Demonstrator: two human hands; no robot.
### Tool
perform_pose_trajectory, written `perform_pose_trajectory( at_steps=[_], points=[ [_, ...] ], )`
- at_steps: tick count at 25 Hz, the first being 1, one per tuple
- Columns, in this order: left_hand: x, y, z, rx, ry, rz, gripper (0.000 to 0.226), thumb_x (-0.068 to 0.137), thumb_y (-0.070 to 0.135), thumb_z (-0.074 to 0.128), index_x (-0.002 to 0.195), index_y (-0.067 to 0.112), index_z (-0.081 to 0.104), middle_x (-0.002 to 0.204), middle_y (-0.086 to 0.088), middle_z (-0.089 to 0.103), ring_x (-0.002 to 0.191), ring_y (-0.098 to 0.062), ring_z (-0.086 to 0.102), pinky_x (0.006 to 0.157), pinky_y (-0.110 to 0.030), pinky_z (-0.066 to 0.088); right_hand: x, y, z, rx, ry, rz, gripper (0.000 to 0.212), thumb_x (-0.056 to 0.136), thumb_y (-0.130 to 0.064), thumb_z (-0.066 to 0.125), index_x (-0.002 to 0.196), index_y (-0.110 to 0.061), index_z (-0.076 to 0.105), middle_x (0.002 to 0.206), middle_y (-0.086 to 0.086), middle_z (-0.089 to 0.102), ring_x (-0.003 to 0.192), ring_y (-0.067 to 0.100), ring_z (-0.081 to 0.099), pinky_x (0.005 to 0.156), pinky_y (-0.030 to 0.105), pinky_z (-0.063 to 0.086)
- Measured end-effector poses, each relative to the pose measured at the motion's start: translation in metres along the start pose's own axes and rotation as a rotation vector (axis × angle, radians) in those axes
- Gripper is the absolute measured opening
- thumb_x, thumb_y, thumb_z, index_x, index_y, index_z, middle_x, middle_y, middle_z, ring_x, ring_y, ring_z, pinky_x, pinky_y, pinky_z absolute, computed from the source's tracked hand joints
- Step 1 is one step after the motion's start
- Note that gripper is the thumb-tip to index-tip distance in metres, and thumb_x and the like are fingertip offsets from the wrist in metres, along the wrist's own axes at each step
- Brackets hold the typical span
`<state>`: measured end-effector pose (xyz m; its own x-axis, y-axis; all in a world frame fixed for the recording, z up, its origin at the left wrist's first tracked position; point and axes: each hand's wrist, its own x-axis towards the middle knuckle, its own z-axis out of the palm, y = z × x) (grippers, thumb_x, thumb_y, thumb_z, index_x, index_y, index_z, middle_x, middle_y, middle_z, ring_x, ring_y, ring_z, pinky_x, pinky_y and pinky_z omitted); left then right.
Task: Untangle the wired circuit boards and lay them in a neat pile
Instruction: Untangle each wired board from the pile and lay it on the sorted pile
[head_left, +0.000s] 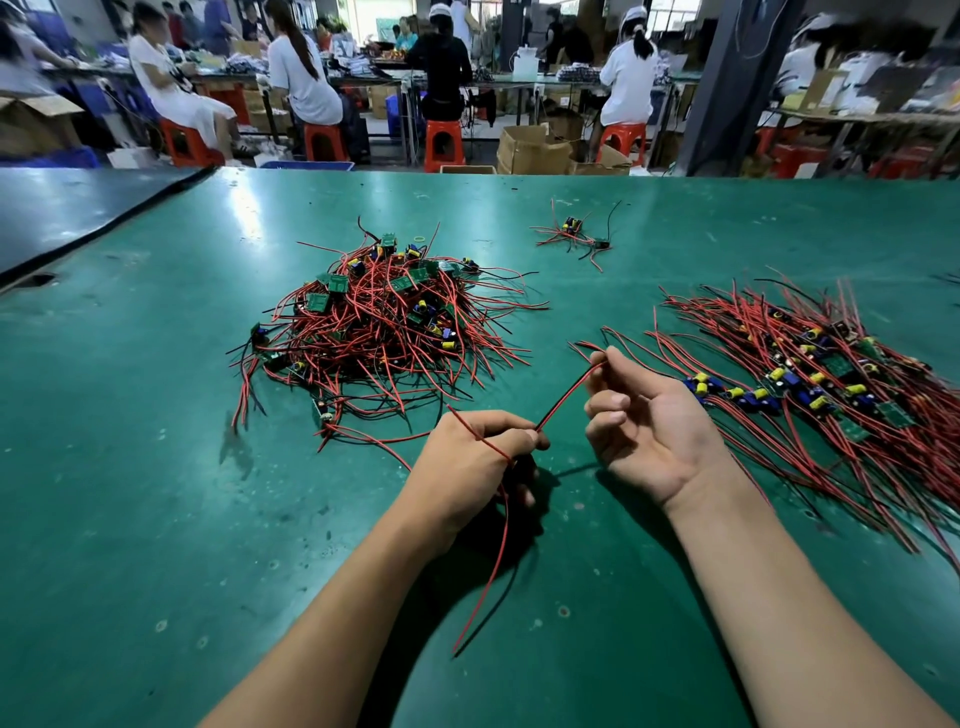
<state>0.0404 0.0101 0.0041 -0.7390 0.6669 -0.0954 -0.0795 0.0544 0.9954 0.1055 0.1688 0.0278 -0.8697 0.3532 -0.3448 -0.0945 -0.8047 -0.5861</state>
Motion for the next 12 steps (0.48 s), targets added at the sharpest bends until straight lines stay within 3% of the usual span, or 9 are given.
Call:
perform_pose_trajectory(
  at_steps=[2, 6, 8, 12],
  points=[
    [-0.001, 0.001, 0.0, -0.009, -0.01, -0.014, 0.024, 0.088, 0.004, 0.061, 0.07, 0.013, 0.075, 0.055, -0.008, 0.061, 0.038, -0.02, 0.055, 0.042, -0.017, 0.04, 0.001, -0.001, -0.002, 0.028, 0.018, 0.001, 0.021, 0.091, -0.023, 0.06, 0.073, -0.011, 0.065, 0.07, -0.005, 0.052, 0.038, 0.002, 0.04, 0.034, 0.011, 0.033],
    [-0.002, 0.003, 0.0, -0.029, -0.013, -0.019, 0.022, 0.086, 0.003, 0.061, 0.07, 0.01, 0.074, 0.054, -0.008, 0.06, 0.038, -0.021, 0.053, 0.045, -0.022, 0.042, 0.0, 0.001, -0.002, 0.071, -0.034, 0.039, 0.022, 0.08, -0.022, 0.064, 0.062, -0.011, 0.067, 0.068, -0.004, 0.051, 0.04, 0.004, 0.041, 0.035, 0.013, 0.034],
    [-0.002, 0.002, -0.001, -0.047, -0.005, -0.024, 0.018, 0.086, 0.002, 0.061, 0.072, 0.006, 0.073, 0.053, -0.01, 0.059, 0.038, -0.022, 0.053, 0.044, -0.021, 0.043, 0.002, 0.003, -0.001, -0.074, 0.0, -0.044, 0.018, 0.076, -0.031, 0.069, 0.069, -0.015, 0.069, 0.067, -0.006, 0.055, 0.041, 0.003, 0.042, 0.036, 0.013, 0.033],
    [-0.002, 0.002, 0.001, -0.089, 0.018, -0.024, 0.016, 0.089, 0.002, 0.057, 0.078, 0.002, 0.068, 0.053, -0.011, 0.059, 0.037, -0.02, 0.052, 0.042, -0.018, 0.041, 0.005, 0.015, -0.003, -0.539, 0.027, -0.213, 0.036, 0.07, -0.047, 0.074, 0.09, -0.017, 0.074, 0.075, -0.006, 0.066, 0.05, 0.005, 0.047, 0.041, 0.016, 0.034]
  ],
)
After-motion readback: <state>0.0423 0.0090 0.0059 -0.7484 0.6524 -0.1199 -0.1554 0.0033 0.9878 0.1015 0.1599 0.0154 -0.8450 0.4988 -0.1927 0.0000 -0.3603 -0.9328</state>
